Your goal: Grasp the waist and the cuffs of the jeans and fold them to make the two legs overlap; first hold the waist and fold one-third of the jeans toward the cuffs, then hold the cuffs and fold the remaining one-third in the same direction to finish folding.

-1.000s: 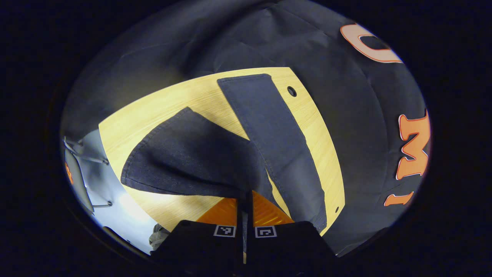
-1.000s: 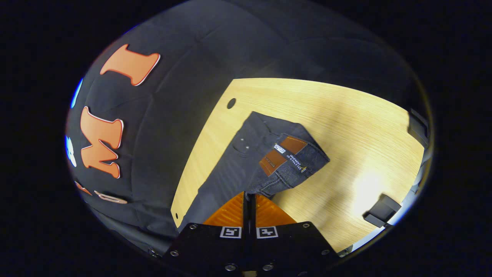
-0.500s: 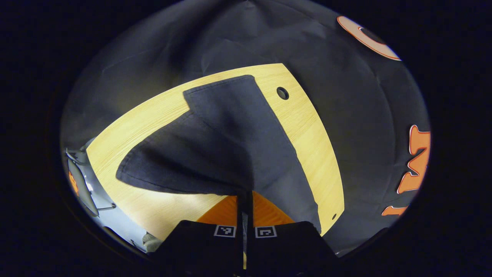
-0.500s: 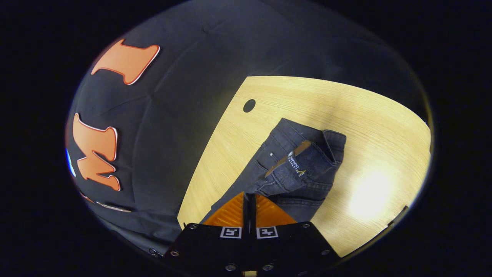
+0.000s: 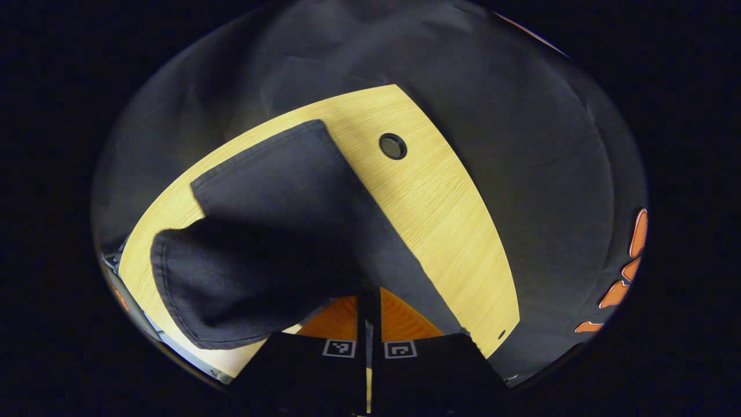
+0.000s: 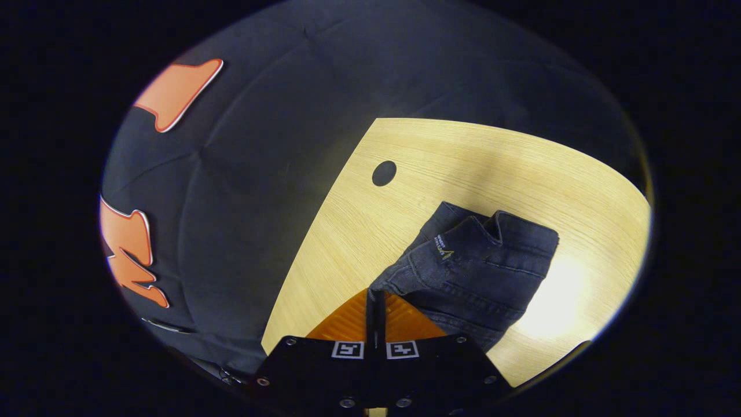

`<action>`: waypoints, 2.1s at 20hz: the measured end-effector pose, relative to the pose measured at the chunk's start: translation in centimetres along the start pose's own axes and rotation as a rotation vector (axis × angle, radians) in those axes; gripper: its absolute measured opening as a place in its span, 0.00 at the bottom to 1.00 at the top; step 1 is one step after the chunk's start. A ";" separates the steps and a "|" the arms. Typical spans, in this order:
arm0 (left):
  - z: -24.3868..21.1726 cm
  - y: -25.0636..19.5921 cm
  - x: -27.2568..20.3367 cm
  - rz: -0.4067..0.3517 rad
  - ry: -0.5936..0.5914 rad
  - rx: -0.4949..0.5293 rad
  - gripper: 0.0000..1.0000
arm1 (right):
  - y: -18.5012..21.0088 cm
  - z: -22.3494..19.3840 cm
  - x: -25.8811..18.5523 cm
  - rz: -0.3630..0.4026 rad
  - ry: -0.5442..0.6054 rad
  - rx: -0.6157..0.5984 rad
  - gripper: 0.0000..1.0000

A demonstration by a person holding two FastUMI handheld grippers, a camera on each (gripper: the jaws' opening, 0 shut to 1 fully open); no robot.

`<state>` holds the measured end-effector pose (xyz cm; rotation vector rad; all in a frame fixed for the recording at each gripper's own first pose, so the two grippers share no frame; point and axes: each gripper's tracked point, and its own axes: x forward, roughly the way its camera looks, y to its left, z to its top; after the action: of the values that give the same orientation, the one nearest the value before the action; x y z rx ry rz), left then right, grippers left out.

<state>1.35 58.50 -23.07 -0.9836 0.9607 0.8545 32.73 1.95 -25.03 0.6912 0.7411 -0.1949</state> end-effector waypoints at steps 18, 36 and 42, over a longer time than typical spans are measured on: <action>6.0 -9.1 -6.3 -0.294 -0.372 0.343 0.98 | 5.2 2.8 -4.5 0.129 -0.103 -0.072 0.98; -8.9 -7.6 -17.5 -0.352 -0.746 0.764 0.98 | -11.5 -2.6 -10.5 0.050 -0.103 -0.052 0.98; -9.5 -7.2 -19.4 -0.319 -0.785 0.787 0.98 | -11.6 0.3 -5.7 0.053 -0.078 0.015 0.98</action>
<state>-1.19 44.36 -5.36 -0.0699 0.3643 0.4451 24.10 -7.52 -26.92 0.7134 0.6467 -0.1778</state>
